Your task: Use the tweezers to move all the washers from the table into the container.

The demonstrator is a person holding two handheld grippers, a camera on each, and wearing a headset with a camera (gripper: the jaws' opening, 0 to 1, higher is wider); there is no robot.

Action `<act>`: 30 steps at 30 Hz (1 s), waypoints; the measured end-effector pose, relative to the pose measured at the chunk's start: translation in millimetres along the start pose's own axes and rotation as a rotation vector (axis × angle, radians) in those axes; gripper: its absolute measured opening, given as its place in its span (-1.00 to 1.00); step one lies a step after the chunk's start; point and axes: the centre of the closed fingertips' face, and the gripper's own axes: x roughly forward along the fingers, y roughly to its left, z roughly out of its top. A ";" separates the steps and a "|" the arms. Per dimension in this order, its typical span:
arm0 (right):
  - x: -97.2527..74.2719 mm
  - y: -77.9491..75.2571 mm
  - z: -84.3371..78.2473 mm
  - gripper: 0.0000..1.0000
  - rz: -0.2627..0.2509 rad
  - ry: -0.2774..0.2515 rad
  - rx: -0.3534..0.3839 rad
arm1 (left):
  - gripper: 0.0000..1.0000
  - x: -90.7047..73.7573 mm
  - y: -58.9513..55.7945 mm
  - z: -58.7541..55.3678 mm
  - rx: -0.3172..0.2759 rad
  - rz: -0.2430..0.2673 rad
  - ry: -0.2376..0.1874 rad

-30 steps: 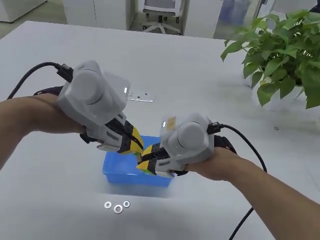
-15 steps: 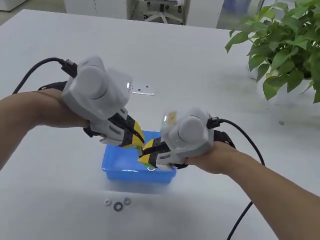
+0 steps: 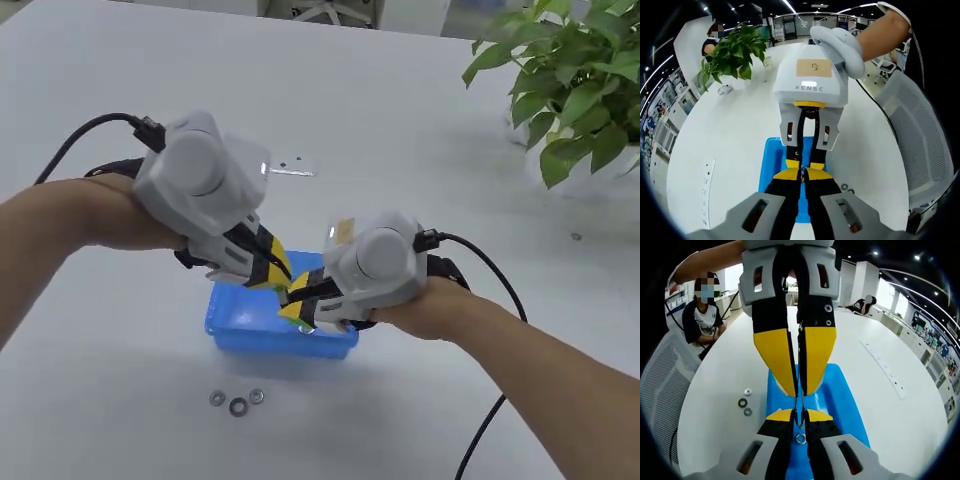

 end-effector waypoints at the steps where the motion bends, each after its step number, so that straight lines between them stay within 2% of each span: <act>1: 0.7 -0.1 -0.6 -0.80 0.001 0.000 0.000 | -0.87 0.5 0.2 -0.8 0.000 0.000 0.001; 12: 5.6 -1.3 -8.1 -0.80 0.012 0.012 -0.002 | -0.87 6.6 1.4 -6.7 -0.006 -0.005 0.007; 30: 4.2 -0.8 -8.5 -0.79 0.009 0.016 -0.009 | -0.87 6.6 0.3 -6.8 0.002 -0.003 0.015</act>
